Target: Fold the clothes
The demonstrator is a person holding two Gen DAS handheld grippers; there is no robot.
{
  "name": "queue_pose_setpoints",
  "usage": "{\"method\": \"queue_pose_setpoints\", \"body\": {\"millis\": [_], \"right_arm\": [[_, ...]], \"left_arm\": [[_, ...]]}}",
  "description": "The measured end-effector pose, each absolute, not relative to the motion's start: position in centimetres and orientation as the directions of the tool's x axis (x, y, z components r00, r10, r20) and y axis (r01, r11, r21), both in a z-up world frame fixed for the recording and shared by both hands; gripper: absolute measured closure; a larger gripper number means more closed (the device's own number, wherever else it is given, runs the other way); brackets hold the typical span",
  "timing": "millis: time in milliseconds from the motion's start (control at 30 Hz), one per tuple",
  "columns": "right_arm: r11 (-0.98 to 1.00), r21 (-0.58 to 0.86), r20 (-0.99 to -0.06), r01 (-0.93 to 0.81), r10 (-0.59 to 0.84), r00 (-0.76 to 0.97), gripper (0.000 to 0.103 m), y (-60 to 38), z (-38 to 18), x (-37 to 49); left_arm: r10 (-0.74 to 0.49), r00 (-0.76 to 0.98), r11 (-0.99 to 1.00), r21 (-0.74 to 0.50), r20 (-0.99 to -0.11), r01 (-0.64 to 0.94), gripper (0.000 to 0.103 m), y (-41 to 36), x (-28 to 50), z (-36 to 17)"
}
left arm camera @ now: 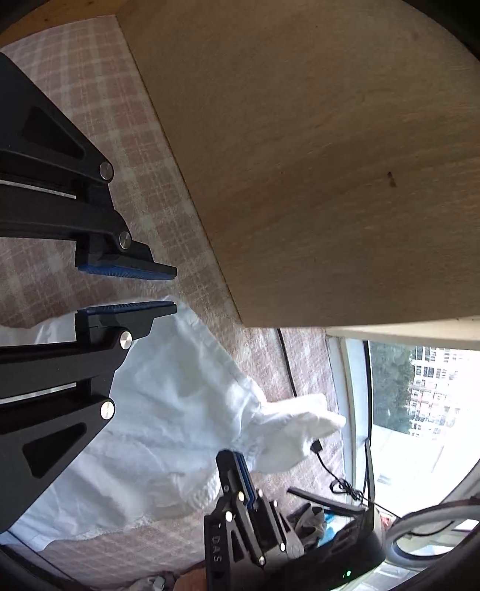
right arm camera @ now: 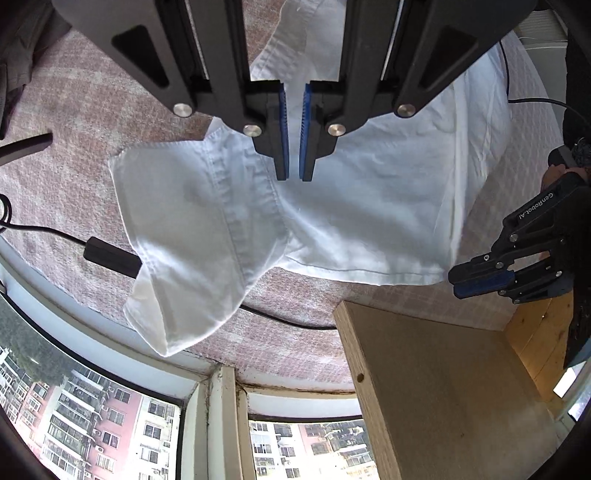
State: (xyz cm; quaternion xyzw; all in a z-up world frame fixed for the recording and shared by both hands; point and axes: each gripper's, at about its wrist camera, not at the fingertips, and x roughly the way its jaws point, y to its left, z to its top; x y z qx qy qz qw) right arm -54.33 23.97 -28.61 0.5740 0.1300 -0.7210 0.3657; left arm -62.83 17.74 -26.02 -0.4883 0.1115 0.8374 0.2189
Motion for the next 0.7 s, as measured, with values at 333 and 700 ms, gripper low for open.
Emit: {"method": "queue_pose_setpoints", "body": {"millis": [333, 700], "right_arm": [[-0.73, 0.158, -0.951, 0.665, -0.294, -0.098, 0.102, 21.9, -30.8, -57.9], [-0.661, 0.255, -0.921, 0.706, -0.388, -0.03, 0.078, 27.1, -27.3, -52.7]], "left_arm": [[0.135, -0.379, -0.837, 0.1, -0.916, -0.539, 0.087, 23.2, -62.1, -30.5], [0.325, -0.356, -0.811, -0.065, -0.876, -0.582, 0.086, 20.2, -54.6, -24.4]]}}
